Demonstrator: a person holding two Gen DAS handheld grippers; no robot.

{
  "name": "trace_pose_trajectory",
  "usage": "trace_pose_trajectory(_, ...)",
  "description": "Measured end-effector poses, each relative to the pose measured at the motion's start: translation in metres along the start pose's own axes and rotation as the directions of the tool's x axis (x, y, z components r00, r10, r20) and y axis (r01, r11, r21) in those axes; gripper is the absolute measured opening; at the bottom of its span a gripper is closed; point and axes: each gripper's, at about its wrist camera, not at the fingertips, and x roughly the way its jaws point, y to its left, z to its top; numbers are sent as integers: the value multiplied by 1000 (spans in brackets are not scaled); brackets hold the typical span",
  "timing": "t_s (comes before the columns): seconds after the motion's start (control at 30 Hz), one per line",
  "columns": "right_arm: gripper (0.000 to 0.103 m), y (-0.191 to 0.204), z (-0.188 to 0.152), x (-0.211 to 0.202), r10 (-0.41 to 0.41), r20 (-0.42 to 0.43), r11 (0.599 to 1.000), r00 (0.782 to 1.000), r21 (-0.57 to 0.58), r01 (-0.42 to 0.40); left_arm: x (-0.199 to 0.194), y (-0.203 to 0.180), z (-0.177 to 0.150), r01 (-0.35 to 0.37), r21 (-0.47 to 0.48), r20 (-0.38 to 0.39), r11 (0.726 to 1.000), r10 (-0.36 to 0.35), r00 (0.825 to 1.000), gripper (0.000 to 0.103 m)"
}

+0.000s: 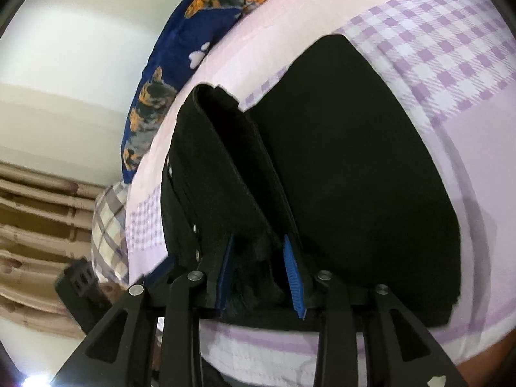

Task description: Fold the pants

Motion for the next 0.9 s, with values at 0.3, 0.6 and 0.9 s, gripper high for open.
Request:
trace_pose_trajectory(0.3, 14, 18, -7, -23, -14, 86, 997, 996, -76, 21, -6, -6, 2, -14, 19, -9, 1000, 14, 1000, 48)
trace_pose_trajectory(0.6, 12, 33, -24, -47, -65, 120, 990, 991, -120, 80, -26, -15, 9, -30, 71, 20, 997, 29, 999, 48)
trace_pose_trajectory(0.9, 12, 5, -26, -21, -142, 77, 985, 987, -83, 148, -3, -18, -2, -64, 105, -51, 992, 70, 996, 49)
